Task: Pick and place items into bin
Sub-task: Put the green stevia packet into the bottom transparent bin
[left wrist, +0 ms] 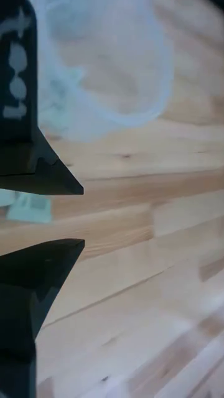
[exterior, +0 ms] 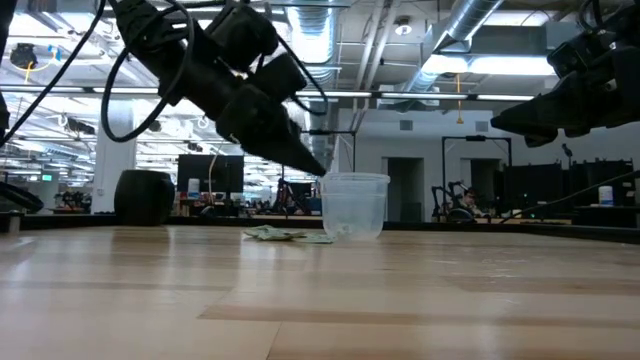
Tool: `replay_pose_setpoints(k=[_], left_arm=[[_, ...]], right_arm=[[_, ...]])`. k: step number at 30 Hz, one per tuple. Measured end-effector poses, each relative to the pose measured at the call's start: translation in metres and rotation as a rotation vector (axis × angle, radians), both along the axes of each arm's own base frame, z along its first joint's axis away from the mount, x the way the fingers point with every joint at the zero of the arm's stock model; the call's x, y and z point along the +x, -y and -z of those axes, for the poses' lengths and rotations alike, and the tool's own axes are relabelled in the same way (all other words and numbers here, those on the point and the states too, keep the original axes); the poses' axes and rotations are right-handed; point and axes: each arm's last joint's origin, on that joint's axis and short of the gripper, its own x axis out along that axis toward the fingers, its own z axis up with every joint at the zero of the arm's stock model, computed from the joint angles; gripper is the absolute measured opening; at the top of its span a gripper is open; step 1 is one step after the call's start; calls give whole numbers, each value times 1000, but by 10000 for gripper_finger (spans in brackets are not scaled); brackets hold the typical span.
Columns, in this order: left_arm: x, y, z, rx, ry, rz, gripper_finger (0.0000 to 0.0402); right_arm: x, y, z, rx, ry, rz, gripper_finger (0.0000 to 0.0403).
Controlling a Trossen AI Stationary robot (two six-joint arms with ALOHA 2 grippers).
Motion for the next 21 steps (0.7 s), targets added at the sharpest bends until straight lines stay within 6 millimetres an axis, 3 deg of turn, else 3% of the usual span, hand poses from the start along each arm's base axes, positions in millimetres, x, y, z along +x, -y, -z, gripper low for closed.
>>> replay_pose_setpoints(k=[12, 21], left_arm=[[-14, 1, 18, -92, -239, -71, 115], [-18, -1, 23, -77, -306, -137, 115]], right_arm=[[0, 0, 0, 0, 0, 0, 134], [0, 0, 0, 0, 0, 0, 134]])
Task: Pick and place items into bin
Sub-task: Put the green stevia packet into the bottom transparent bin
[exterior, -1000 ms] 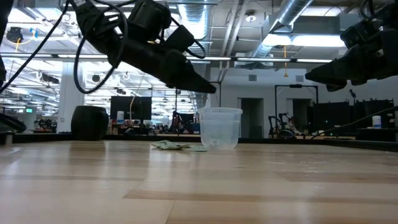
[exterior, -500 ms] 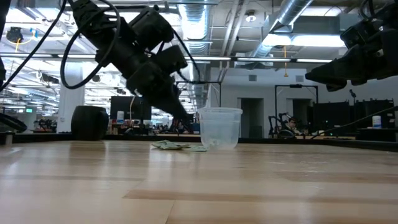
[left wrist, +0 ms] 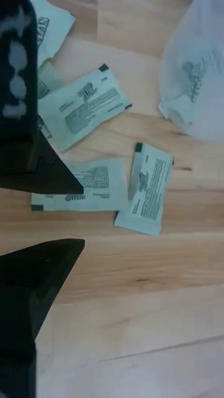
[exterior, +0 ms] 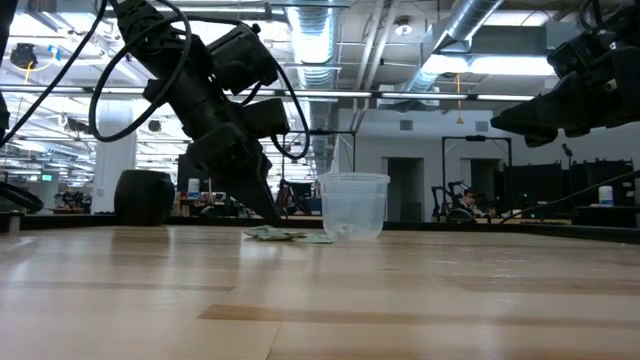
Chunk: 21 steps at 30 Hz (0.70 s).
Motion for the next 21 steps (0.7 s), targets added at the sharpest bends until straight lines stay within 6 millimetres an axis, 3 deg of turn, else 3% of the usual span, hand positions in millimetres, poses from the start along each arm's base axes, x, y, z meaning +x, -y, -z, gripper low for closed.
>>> replay_pose_setpoints(k=[21], left_arm=[[-2, -7, 1, 65, -26, -35, 124]], right_arm=[[0, 0, 0, 0, 0, 0, 134]])
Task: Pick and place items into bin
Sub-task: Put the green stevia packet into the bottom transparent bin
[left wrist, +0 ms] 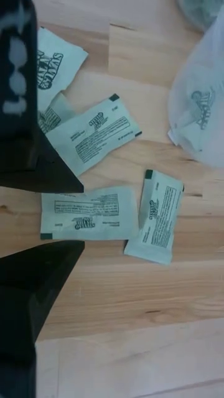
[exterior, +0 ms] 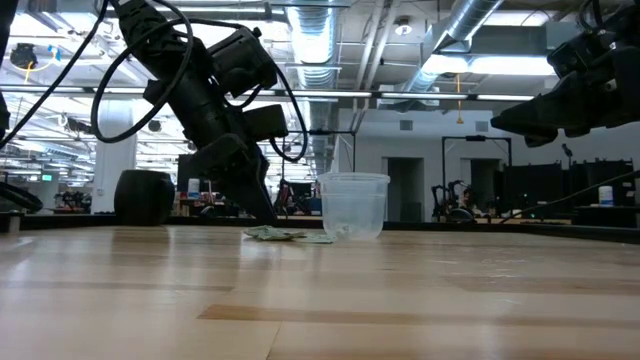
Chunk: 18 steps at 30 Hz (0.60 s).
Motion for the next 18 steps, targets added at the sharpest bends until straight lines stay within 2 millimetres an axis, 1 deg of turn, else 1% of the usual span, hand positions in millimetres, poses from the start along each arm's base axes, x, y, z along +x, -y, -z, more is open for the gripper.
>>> replay_pose_setpoints(k=[7, 18], left_arm=[[0, 0, 0, 8, -1, 2, 140], [0, -1, 0, 37, -6, 1, 142]], right_arm=[[0, 0, 0, 0, 0, 0, 134], [0, 0, 0, 0, 0, 0, 134]])
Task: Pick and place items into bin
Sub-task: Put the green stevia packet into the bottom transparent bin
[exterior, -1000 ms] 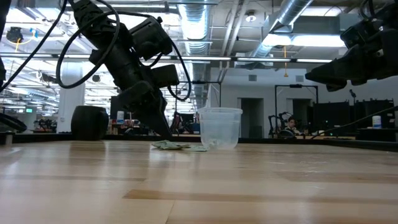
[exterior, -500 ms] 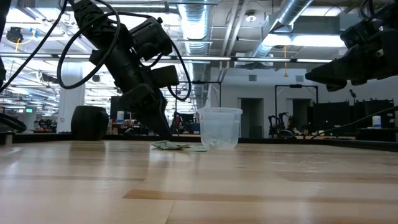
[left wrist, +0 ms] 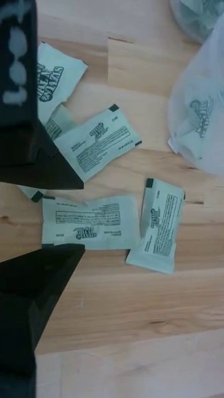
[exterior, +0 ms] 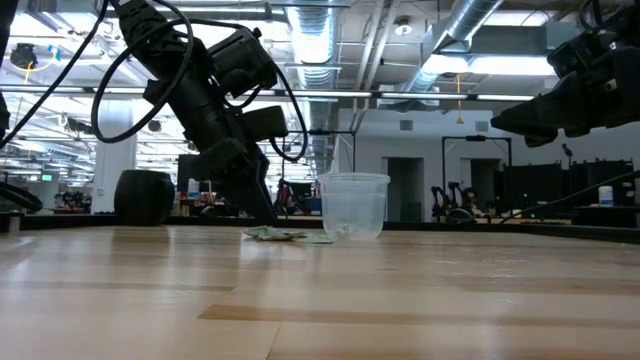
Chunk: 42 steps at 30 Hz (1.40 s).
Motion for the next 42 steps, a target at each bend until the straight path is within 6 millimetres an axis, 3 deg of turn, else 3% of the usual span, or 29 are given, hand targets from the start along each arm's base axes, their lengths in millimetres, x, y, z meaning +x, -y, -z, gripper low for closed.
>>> replay_pose_setpoints(k=[13, 20, 28, 33, 39, 42], left_arm=[[1, 0, 7, -12, -17, 2, 142], [20, -1, 19, -65, -26, 40, 142], [19, -5, 20, -105, -46, 21, 137], [18, -5, 21, -119, -61, 9, 99], [17, -4, 21, -127, -62, 11, 15], [18, 1, 20, -111, -53, 42, 9]], right_arm=[[0, 0, 0, 0, 0, 0, 134], [0, 0, 0, 0, 1, -1, 133], [0, 0, 1, 0, -8, -1, 133], [0, 0, 1, 0, -8, 0, 134], [0, 0, 1, 0, -8, 0, 133], [0, 0, 1, 0, -8, 0, 134]])
